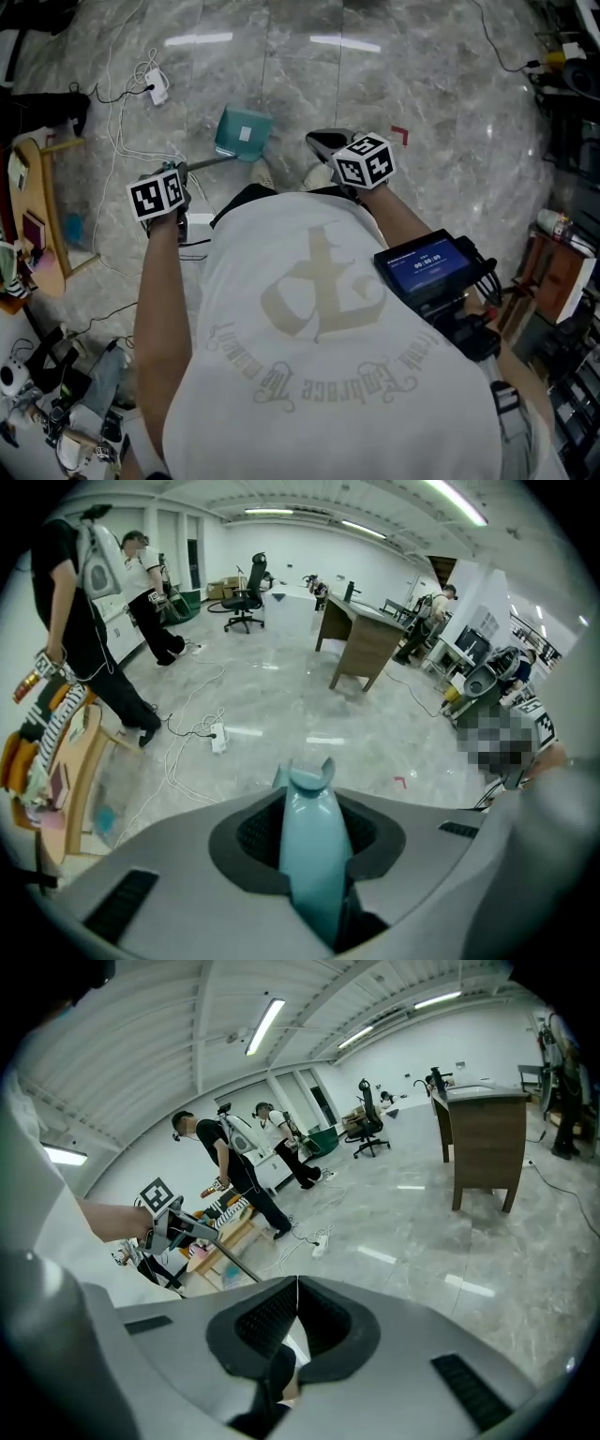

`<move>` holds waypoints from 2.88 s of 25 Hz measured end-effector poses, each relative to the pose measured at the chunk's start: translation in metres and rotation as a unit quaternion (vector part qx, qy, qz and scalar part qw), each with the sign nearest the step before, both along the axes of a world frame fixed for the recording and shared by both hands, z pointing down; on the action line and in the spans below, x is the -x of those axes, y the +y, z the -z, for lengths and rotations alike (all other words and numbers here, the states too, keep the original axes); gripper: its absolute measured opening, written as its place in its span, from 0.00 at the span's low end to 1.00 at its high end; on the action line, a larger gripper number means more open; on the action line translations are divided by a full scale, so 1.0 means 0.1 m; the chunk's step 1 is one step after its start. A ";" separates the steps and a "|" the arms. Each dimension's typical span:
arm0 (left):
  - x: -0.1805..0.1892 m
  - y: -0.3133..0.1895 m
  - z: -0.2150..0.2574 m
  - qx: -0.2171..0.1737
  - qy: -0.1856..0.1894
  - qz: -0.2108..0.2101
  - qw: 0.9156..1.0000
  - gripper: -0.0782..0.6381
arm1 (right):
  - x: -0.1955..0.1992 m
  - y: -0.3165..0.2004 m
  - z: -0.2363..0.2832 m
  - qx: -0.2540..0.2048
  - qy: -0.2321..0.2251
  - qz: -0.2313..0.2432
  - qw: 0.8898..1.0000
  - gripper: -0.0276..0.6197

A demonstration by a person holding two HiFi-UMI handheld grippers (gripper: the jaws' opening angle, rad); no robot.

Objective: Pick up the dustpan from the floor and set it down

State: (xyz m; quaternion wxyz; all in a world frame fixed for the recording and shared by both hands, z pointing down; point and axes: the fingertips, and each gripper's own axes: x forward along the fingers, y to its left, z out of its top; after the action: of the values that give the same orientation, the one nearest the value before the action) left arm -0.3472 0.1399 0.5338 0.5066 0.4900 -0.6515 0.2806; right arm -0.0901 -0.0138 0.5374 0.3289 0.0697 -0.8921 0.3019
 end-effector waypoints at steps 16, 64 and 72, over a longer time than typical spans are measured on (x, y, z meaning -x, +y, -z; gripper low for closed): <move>0.42 0.40 -0.53 0.023 0.028 0.097 0.995 0.24 | 0.30 0.04 0.04 0.005 0.034 0.012 0.999 0.07; 0.89 0.46 -1.41 0.006 0.019 0.128 0.992 0.42 | -0.30 0.37 0.11 -0.022 0.097 -0.084 0.992 0.07; 0.76 0.56 -1.05 -0.056 0.022 0.102 0.993 0.50 | 0.06 0.36 0.19 -0.037 0.067 -0.035 0.996 0.07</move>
State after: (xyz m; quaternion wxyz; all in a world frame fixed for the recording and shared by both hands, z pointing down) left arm -0.4227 0.1960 0.6390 0.5185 0.4544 -0.7017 0.1797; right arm -0.0963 0.0225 0.5185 0.3745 0.1334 -0.8755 0.2746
